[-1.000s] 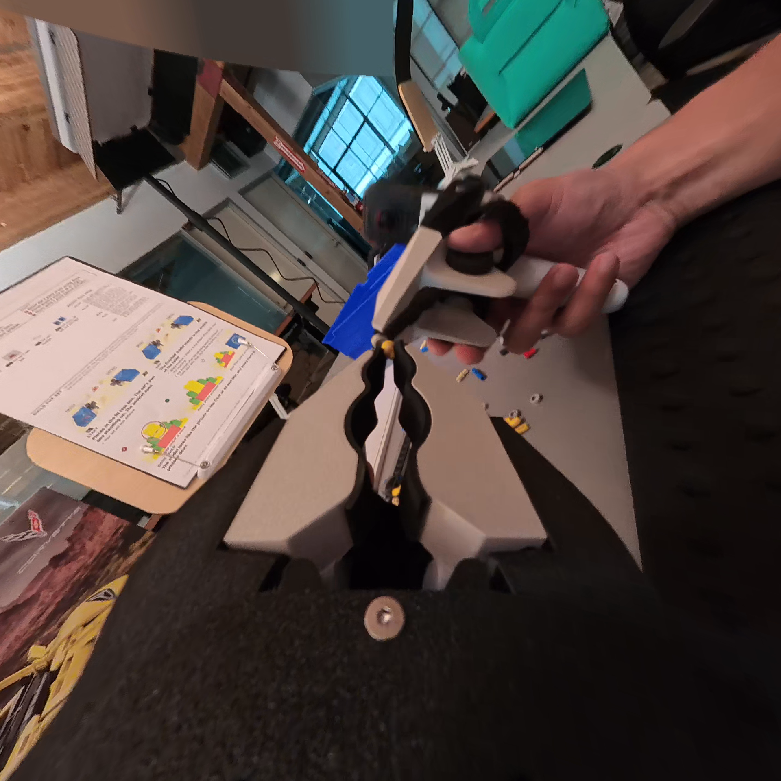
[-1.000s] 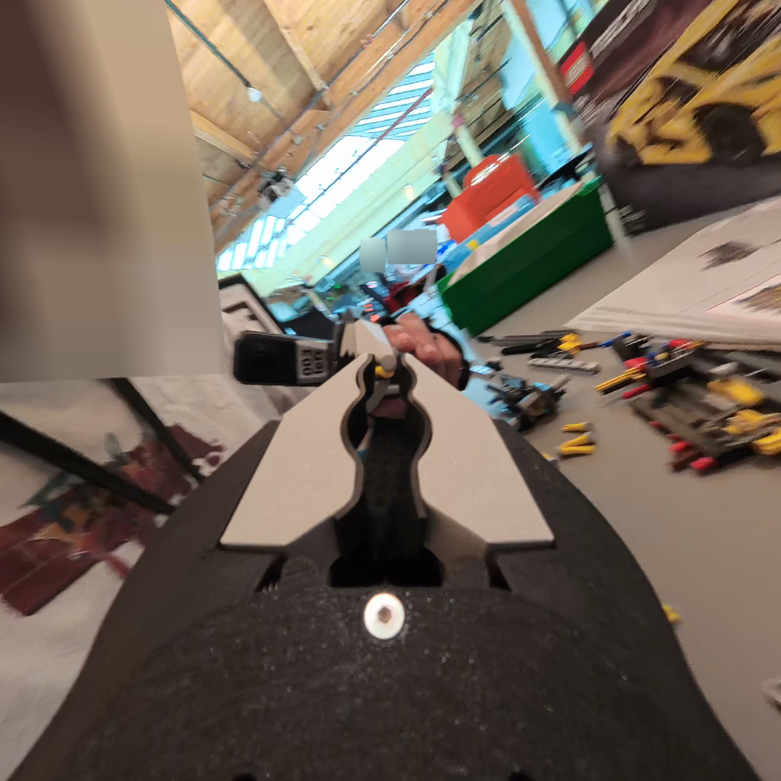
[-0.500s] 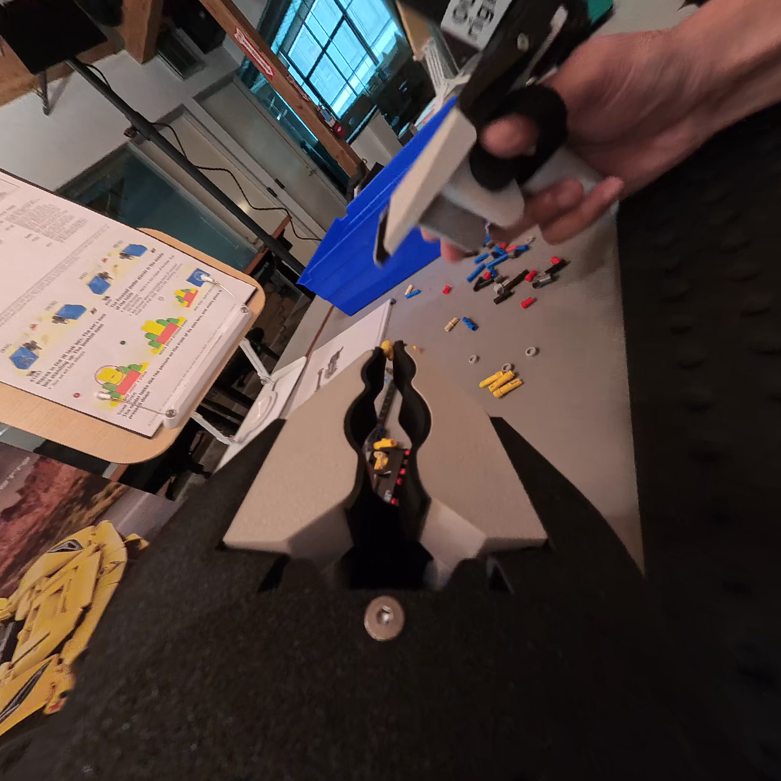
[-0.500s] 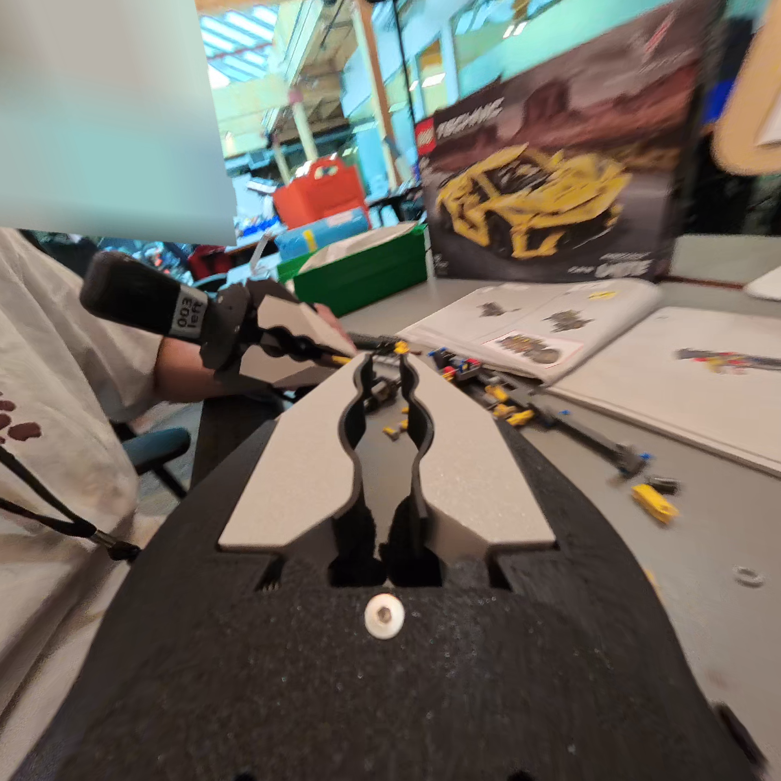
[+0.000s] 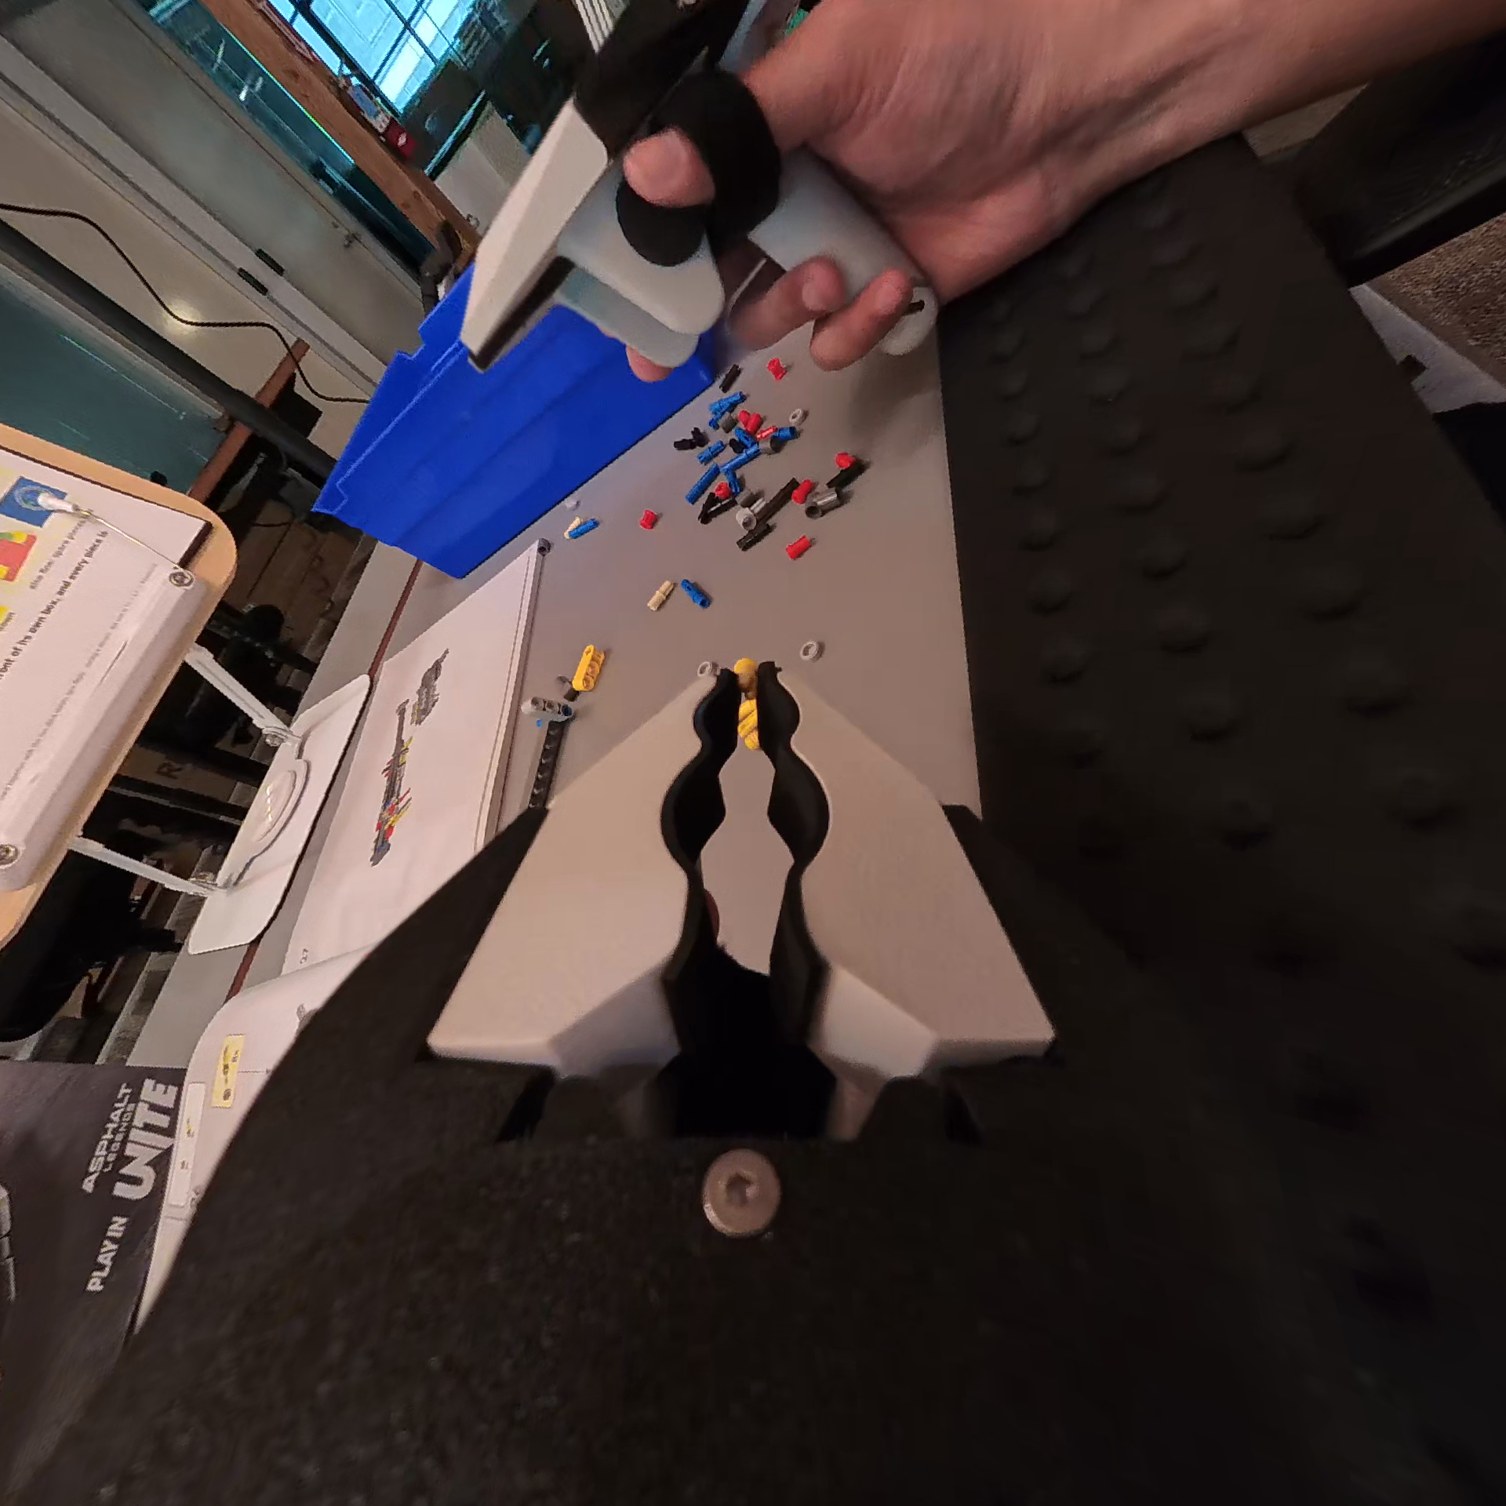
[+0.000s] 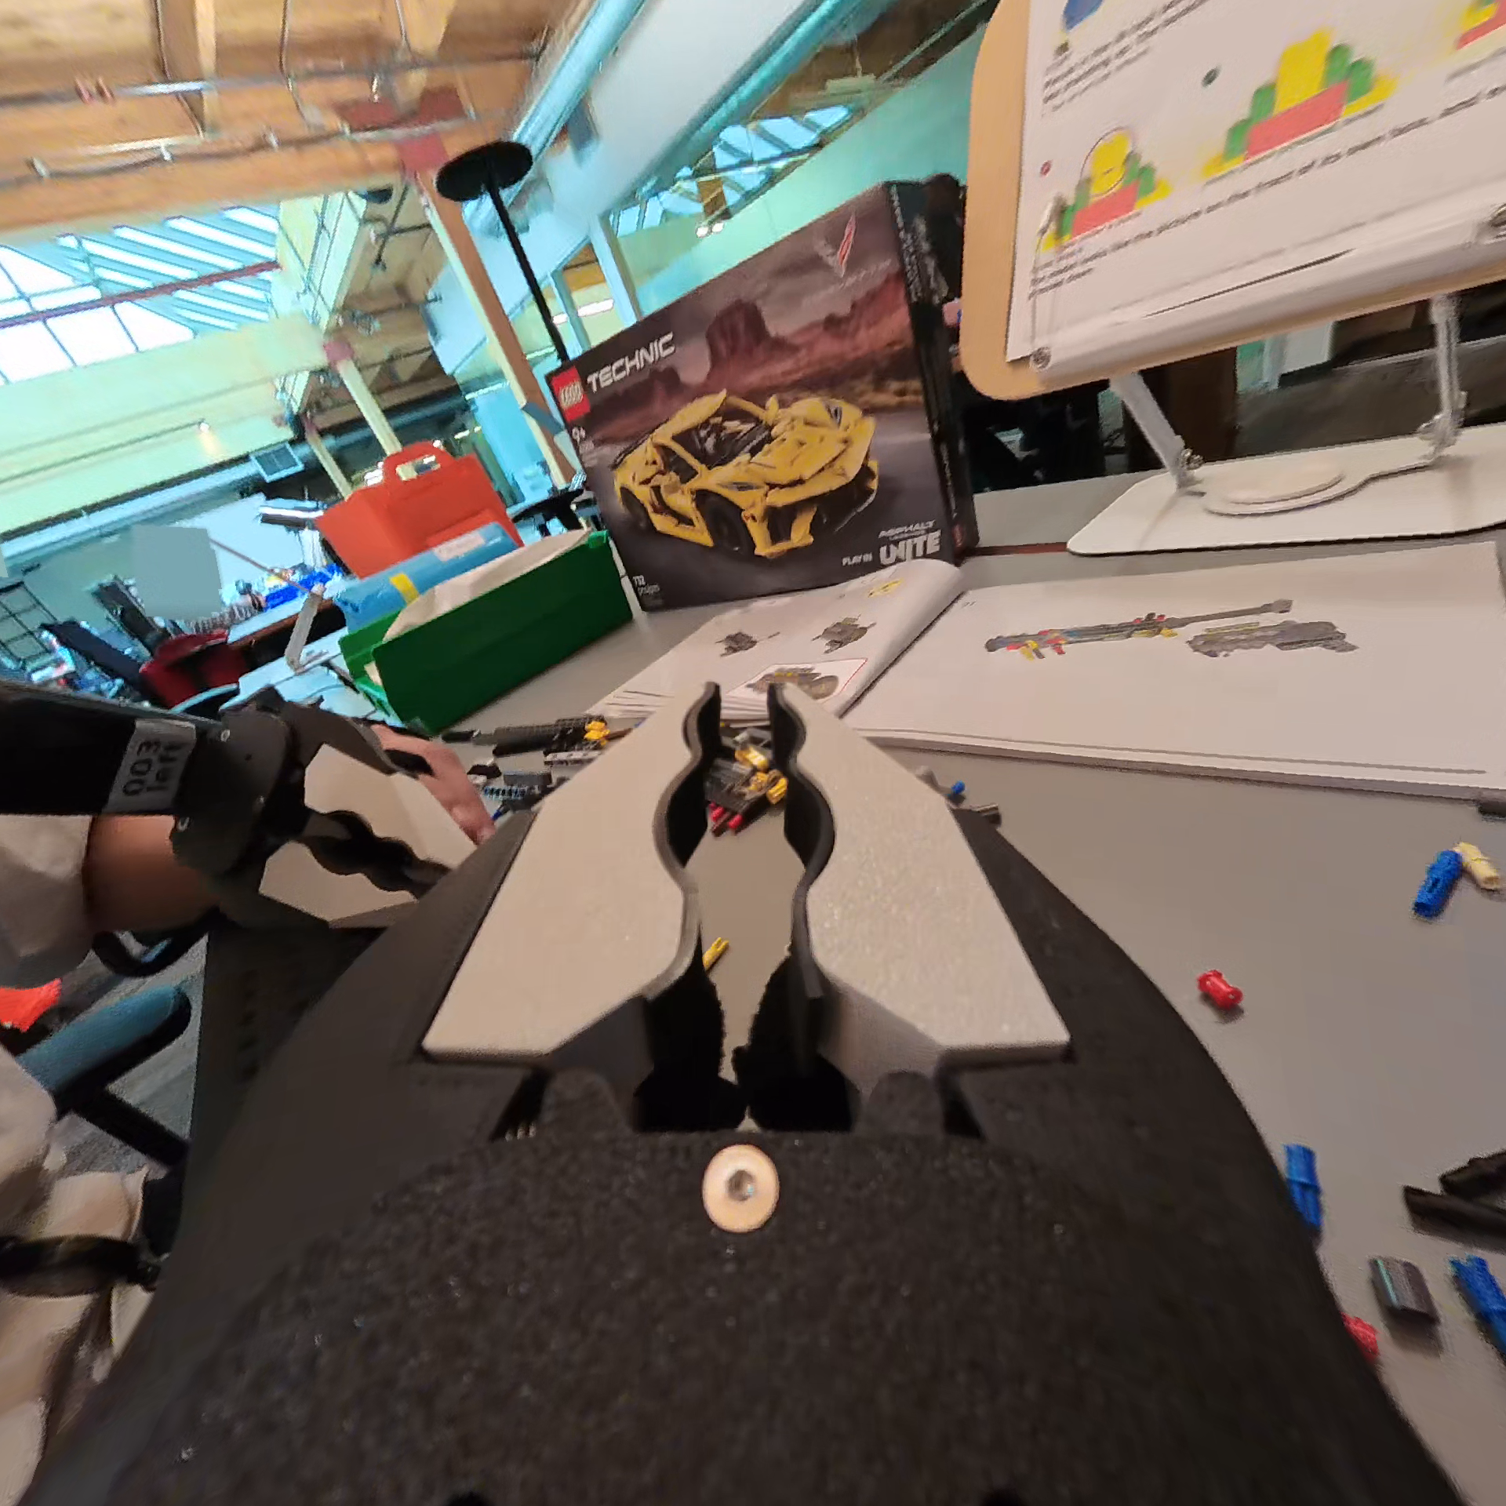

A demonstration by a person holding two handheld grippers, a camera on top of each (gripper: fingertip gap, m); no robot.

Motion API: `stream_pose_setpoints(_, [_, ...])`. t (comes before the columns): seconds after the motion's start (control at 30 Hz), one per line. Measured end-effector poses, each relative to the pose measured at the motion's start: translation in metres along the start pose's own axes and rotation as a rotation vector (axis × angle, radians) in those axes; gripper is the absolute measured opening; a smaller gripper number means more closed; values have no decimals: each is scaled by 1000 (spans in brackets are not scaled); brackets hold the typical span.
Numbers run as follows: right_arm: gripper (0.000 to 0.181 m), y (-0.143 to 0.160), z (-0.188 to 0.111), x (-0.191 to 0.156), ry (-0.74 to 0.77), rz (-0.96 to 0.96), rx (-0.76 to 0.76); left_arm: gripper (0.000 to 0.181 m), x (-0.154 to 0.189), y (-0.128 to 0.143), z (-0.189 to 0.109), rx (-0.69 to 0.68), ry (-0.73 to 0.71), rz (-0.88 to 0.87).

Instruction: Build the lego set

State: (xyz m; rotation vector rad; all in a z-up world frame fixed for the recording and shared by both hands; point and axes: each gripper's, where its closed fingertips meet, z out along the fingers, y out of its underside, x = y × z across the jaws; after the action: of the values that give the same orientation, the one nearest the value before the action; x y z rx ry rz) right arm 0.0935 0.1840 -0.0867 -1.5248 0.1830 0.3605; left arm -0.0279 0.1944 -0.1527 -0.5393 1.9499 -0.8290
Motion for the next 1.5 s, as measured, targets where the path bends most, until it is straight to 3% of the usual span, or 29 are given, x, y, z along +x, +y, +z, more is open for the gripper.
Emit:
stream_pose_setpoints(0.43, [12, 17, 10, 7, 58, -44, -88, 3, 4, 19, 6, -112, 11, 25])
stream_pose_setpoints(0.57, [11, 18, 11, 10, 57, -13, -96, 3, 11, 41, 12, -231, 65, -50])
stream_pose_setpoints(0.67, [11, 17, 11, 10, 49, 2, -86, 3, 26, 51, 15, -294, 182, -192])
stream_pose_setpoints(0.93, [12, 12, 7, 10, 38, 28, -59, 12, 22, 55, 13, -345, 222, -338])
stream_pose_setpoints(1.03, [12, -1, -4, 14, 93, 17, 13, 20, 14, 45, 11, -299, 235, -410])
stream_pose_setpoints(1.17, [13, -21, -40, 23, 235, 19, 159, 24, -31, 5, 18, -159, 247, -494])
stream_pose_setpoints(1.27, [12, -34, -69, 36, 337, 38, 269, 23, -63, -6, 56, -210, 318, -467])
stream_pose_setpoints(1.33, [12, -38, -79, 42, 356, 72, 314, 23, -95, -4, 103, -289, 263, -450])
stream_pose_setpoints(1.43, [12, -37, -77, 43, 316, 117, 314, 28, -112, -2, 181, -380, 318, -436])
stream_pose_setpoints(1.5, [13, -35, -74, 41, 295, 120, 300, 27, -124, 0, 229, -371, 306, -394])
